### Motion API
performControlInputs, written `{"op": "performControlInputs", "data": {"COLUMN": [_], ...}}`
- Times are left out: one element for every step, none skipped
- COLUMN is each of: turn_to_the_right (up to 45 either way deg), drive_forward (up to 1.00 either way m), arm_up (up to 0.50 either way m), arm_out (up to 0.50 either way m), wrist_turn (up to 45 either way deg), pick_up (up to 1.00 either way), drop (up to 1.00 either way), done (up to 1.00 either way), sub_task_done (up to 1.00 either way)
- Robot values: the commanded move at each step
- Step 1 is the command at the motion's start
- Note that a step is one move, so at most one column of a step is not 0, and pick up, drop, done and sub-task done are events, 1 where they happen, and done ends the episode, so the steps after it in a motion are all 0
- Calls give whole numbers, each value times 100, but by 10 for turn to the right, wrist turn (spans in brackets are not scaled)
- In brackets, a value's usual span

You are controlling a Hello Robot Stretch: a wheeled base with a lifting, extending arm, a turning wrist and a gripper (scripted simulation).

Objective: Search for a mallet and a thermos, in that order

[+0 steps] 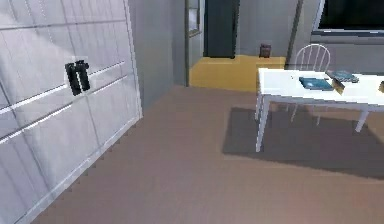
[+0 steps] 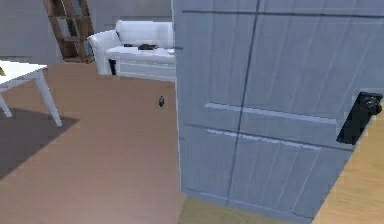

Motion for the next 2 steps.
{"op": "performControlInputs", "data": {"turn_to_the_right": [30,0], "drive_forward": [0,50], "arm_up": [0,0], "arm_out": [0,0], "wrist_turn": [0,0], "pick_up": [0,0], "drop": [0,0], "done": [0,0], "sub_task_done": [0,0]}}
